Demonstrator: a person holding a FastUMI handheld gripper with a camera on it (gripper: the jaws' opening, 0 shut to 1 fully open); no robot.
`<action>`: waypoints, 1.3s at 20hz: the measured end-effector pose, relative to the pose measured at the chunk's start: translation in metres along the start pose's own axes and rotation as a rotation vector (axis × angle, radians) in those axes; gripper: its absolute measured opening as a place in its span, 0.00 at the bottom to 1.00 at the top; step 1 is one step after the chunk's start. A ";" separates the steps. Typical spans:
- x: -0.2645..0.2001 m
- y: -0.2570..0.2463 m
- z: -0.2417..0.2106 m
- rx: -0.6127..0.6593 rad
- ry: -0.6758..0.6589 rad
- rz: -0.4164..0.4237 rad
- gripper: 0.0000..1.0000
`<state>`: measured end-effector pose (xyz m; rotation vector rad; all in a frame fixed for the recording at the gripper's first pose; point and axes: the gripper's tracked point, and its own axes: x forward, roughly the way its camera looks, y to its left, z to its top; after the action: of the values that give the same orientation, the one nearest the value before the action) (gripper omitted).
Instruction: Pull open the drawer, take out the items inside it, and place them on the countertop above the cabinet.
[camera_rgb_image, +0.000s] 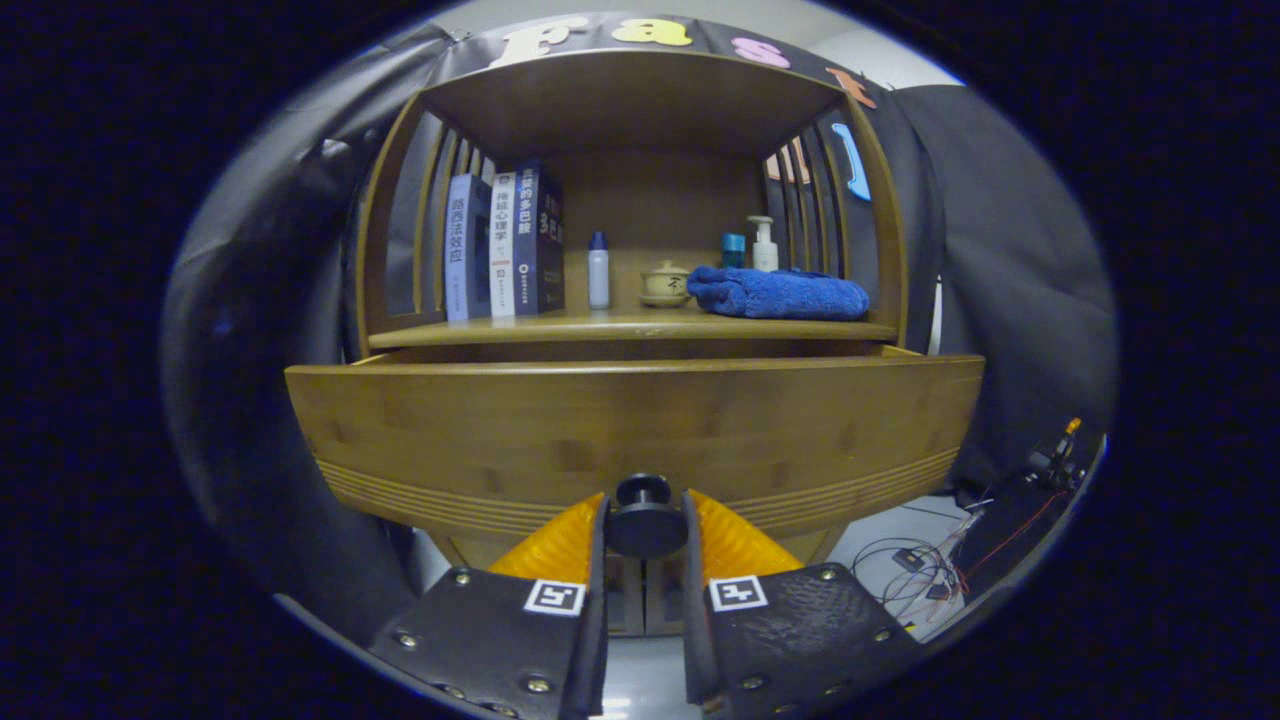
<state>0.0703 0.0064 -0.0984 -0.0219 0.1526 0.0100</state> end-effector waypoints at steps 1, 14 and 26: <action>-0.012 -0.001 -0.002 -0.007 -0.004 0.005 0.31; -0.073 -0.004 -0.020 -0.019 0.021 0.017 0.31; -0.118 -0.028 0.060 0.044 -0.165 -0.029 0.15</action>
<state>-0.0365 -0.0212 -0.0207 0.0204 -0.0130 -0.0204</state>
